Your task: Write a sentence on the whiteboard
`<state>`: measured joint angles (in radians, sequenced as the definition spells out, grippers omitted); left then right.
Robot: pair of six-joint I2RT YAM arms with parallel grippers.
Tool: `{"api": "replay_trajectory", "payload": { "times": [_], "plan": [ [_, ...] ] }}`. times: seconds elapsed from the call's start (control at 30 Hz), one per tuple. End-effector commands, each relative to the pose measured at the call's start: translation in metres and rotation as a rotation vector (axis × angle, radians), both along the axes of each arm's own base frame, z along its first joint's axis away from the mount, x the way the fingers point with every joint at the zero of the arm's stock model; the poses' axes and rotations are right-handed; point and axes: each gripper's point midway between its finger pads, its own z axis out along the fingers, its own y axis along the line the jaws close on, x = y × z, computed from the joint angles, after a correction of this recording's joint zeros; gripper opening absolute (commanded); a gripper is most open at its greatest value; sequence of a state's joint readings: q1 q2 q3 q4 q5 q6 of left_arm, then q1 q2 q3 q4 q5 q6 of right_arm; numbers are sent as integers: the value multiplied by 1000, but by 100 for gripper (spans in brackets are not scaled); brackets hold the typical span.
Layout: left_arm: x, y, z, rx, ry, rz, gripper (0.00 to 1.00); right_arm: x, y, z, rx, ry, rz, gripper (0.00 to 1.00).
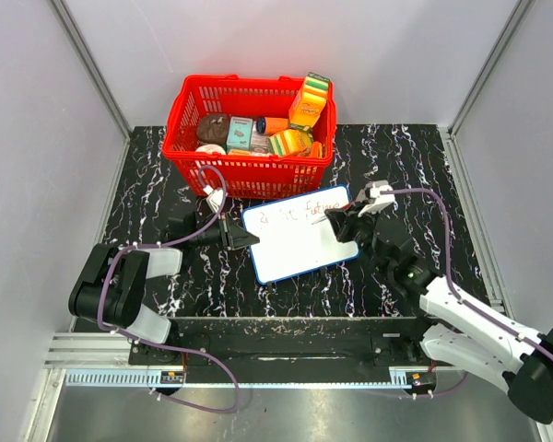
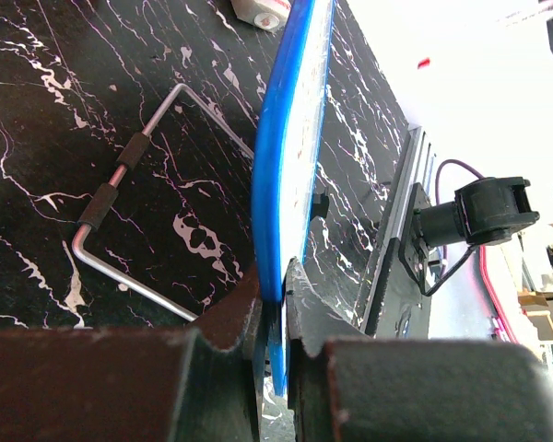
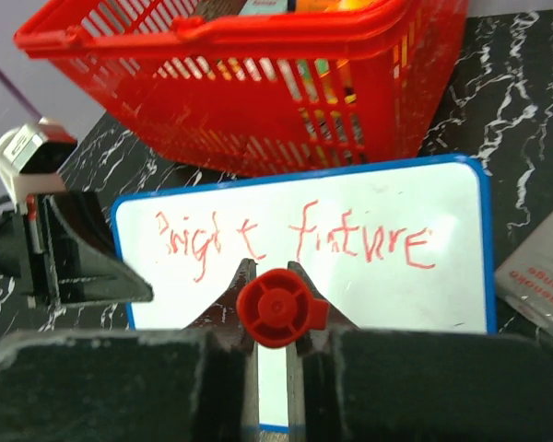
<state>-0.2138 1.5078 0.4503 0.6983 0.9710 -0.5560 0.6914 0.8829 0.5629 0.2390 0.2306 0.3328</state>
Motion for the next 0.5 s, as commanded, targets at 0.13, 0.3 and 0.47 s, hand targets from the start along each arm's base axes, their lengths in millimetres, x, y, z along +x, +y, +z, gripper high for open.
{"api": "replay_trajectory", "payload": {
  "times": [0.13, 0.3, 0.47],
  "plan": [
    [16, 3, -8, 73, -76, 57, 0, -18, 31, 0, 10, -36, 26, 0],
    [16, 3, -8, 74, -76, 56, 0, -28, 55, 0, -1, -57, 52, 0],
    [16, 3, -9, 76, -73, 57, 0, -36, 81, -1, -1, -71, 88, 0]
  ]
}}
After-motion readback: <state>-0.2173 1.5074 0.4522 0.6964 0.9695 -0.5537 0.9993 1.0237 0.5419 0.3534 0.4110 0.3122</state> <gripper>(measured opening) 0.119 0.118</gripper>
